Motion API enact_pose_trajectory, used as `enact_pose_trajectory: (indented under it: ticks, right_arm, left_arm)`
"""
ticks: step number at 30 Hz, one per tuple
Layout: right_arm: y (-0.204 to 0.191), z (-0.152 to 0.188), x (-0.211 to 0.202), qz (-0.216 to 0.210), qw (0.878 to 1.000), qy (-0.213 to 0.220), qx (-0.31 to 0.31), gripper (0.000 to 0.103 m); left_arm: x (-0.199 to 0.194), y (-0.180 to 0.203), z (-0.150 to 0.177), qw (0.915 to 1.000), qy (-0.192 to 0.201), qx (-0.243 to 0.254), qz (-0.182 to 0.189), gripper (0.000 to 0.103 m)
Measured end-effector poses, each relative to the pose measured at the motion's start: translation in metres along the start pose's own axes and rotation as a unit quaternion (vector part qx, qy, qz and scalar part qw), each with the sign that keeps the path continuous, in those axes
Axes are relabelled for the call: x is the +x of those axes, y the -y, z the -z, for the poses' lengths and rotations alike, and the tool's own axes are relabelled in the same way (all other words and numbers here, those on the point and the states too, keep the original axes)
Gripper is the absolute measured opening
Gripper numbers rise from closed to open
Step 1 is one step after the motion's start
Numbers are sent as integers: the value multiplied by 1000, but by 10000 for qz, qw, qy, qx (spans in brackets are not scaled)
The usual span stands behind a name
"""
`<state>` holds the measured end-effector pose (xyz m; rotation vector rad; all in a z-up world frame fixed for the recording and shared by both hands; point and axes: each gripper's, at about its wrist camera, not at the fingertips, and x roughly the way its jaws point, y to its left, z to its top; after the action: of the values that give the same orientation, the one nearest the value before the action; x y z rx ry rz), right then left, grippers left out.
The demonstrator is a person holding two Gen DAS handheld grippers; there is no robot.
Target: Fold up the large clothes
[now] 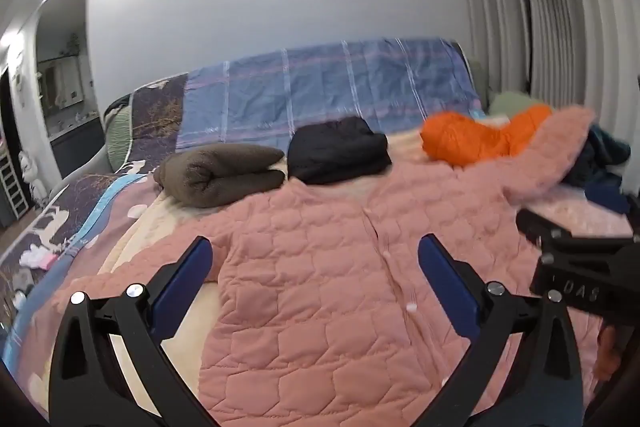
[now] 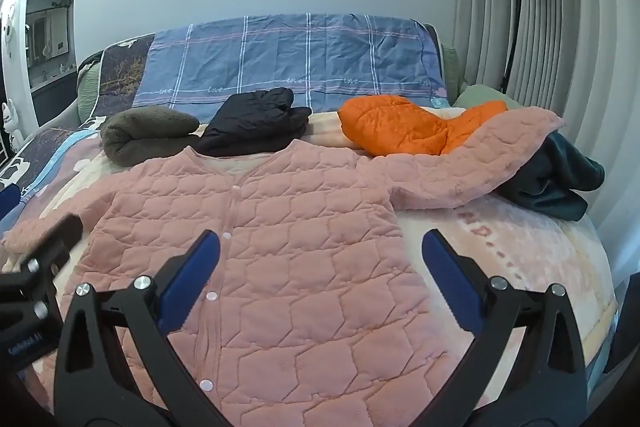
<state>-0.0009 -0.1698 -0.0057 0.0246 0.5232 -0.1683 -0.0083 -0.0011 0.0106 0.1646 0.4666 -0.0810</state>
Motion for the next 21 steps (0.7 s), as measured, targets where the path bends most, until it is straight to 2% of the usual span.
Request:
enact_pose_trajectory:
  ticks: [2, 11, 21]
  right_arm:
    - [1, 0, -1, 9, 10000, 2, 15, 101]
    - [3, 0, -3, 32, 10000, 12, 29, 101]
    - [2, 2, -3, 47, 10000, -25, 9, 101]
  left_arm:
    - [3, 0, 1, 9999, -158, -9, -54, 102]
    - [-3, -6, 4, 9996, -110, -221, 108, 102]
    - [2, 4, 7, 9995, -143, -95, 276, 102]
